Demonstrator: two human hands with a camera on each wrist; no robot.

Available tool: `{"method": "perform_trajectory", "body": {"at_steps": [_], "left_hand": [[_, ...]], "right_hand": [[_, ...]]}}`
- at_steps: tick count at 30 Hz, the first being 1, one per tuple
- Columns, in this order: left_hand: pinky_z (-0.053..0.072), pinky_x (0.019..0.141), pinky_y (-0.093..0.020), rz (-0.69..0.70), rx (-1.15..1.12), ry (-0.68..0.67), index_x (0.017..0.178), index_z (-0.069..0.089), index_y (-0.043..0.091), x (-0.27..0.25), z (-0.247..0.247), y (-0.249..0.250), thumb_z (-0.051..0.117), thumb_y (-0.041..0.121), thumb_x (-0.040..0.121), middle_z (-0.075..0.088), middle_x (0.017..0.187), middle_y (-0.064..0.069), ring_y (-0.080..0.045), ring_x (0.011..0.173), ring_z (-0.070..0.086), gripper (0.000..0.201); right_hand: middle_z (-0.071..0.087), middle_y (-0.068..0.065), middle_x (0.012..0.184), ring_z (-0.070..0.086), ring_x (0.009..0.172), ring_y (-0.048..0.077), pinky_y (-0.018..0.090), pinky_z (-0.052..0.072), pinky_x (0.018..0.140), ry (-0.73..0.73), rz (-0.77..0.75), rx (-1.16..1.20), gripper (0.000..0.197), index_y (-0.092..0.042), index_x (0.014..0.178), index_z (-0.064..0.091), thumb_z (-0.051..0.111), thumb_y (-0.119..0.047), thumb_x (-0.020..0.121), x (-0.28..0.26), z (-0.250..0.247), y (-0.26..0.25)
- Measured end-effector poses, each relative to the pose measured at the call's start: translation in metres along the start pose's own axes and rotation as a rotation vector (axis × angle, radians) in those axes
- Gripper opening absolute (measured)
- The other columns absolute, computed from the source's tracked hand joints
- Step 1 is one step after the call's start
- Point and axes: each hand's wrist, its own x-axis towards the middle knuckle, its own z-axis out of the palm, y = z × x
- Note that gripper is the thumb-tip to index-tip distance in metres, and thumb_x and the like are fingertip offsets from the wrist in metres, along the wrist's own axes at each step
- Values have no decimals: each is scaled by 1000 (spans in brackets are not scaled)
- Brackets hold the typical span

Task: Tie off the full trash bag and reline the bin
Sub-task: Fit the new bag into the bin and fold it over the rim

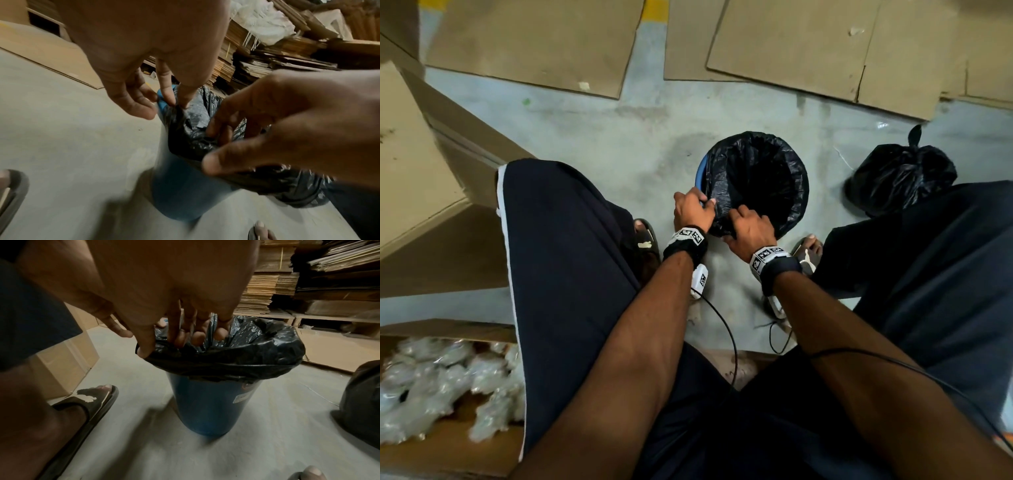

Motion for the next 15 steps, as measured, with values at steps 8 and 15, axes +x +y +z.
{"method": "perform_trajectory", "body": {"at_steps": [8,15], "left_hand": [[53,83,-38,69,78,36,112,68,21,18,-1,3,60,26,95,51,116,-15,-39,94,64,19],[51,85,-32,33,23,-9,94,69,14,20,3,-4,72,28,88,55,113,-12,-27,83,59,16]], "right_hand": [[56,6,124,54,116,30,44,41,92,-23,4,-33,58,-16,128,52,69,-49,83,6,9,-4],[60,5,126,51,120,29,45,38,96,-43,-18,-90,44,-19,129,57,64,-31,87,1,6,-5]]}}
